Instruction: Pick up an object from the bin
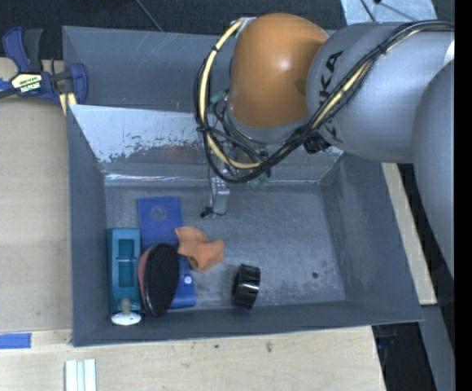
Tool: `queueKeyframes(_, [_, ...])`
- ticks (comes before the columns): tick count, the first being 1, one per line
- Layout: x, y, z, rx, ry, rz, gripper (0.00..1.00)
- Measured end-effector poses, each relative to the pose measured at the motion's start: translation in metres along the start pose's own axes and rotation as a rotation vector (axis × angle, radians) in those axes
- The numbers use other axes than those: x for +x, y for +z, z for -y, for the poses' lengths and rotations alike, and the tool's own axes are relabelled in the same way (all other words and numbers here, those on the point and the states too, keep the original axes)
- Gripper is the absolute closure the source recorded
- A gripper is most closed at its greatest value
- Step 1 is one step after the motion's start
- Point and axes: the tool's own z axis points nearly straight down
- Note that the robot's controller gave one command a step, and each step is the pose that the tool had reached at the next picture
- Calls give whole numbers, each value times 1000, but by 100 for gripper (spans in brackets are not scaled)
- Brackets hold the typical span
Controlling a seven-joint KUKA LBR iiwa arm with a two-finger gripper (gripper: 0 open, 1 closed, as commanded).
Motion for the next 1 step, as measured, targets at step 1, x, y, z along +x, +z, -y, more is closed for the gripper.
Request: queueKeyframes(1, [-1, -5, 1, -1, 2, 7, 0])
